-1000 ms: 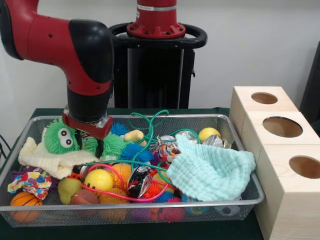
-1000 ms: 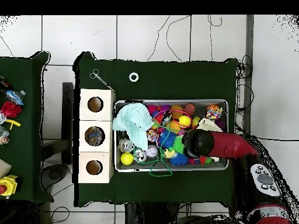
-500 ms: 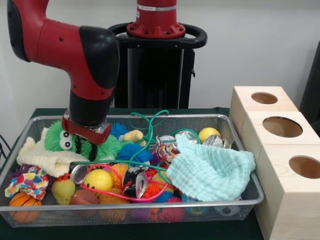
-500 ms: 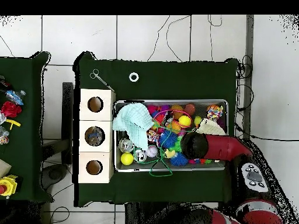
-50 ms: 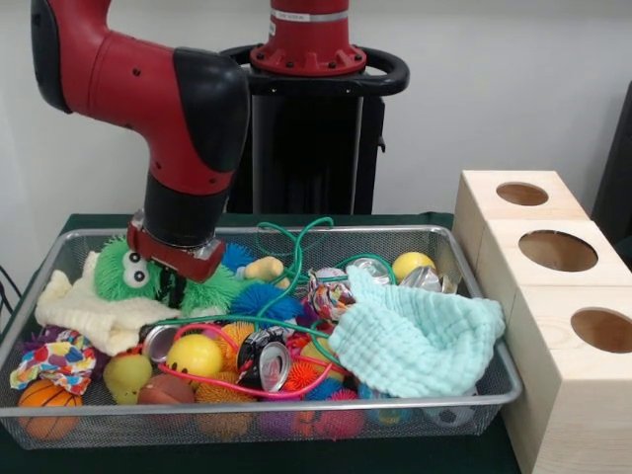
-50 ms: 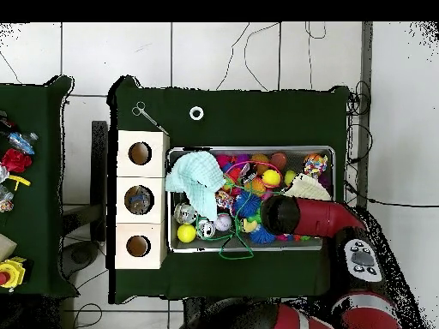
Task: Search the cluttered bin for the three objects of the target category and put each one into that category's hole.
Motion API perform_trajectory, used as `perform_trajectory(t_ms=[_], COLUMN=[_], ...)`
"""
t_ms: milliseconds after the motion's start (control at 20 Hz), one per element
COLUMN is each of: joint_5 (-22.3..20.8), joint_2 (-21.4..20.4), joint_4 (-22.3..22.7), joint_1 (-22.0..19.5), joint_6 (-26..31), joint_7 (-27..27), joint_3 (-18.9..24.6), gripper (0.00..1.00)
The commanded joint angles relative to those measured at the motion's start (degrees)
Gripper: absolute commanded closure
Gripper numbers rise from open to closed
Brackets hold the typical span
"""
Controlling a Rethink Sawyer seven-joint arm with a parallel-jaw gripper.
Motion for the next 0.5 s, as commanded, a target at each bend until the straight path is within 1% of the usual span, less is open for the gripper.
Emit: perform_trajectory(t_ms=[50,150,250,400,500], joint_5=[6.3,8.7,11.1,14.8,16.7], joint_2=[-5.9,-9.4,-12.3,-14.2,-14.1], joint_4=[4.5,5.2,4.5,1.4,-0.8], joint_1=[3.2,4.8,6.7,9.6,11.5], joint_6=[11.3,16.2,22.2,28.9,31.7], joint_7=[11.1,10.7,11.2,14.4,17.0], joint_3=[-2.5,-2.7,-3.1,-3.8,-4.3], gripper=[1.0,1.0,1.0,1.0,1.0])
